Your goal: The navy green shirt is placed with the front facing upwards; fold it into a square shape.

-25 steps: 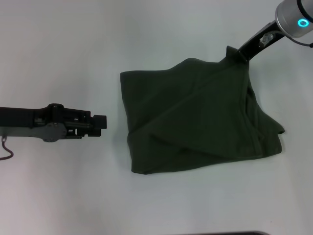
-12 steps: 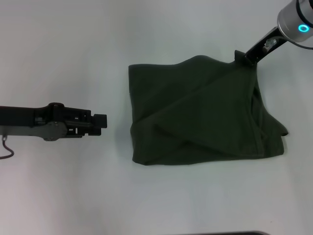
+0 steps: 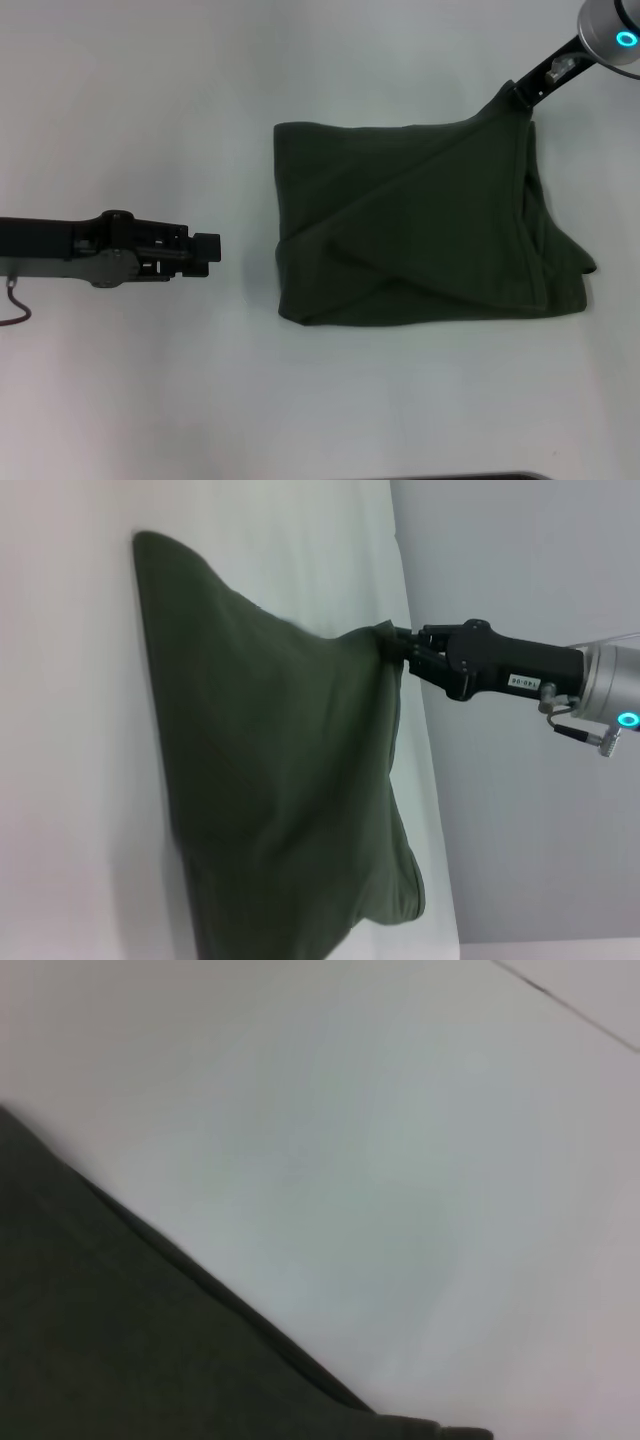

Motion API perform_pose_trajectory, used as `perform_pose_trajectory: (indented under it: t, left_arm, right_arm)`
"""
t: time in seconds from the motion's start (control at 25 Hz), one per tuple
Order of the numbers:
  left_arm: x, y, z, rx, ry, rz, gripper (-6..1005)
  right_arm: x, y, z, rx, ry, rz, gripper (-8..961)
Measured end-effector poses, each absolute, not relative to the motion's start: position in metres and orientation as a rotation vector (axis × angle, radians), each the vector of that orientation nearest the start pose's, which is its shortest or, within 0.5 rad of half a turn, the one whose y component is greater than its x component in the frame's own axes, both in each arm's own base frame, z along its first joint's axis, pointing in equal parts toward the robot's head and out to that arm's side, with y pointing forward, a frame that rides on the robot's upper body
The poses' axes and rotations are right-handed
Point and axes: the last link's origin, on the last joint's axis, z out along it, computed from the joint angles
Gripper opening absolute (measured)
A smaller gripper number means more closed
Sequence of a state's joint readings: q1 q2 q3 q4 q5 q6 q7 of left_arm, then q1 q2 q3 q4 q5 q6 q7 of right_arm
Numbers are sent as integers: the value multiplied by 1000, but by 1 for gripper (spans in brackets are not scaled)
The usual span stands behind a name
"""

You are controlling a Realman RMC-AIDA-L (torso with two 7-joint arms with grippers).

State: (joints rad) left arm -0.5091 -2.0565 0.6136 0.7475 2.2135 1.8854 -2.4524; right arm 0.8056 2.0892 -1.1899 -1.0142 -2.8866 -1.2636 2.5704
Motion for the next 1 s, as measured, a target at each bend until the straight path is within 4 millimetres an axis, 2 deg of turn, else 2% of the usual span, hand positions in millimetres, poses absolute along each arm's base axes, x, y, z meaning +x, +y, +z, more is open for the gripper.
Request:
perform_pose_trajectory:
  t: [0.28,0.52,0.68,0.96,1.0]
  left_arm:
    - [-268,286,20,-2470,-2173,-596,420]
    - [-269,286,21,-2469,-2171,-599,420]
    - [-269,285,21,-2469,-2171,-599,420]
    - [-269,286,21,-2474,-2163,-604,419]
    - [-269,286,21,-2474,-2163,-604,420]
  right_arm:
    - [202,426,19,-2287,955,-499,155]
    - [205,423,15,-2290,947,-573,190]
    - [205,424,21,-2261,972,-560,333]
    - [201,419,47,-2277,1060,-470,628]
    - [199,417,49,-2299,1074,-447,628]
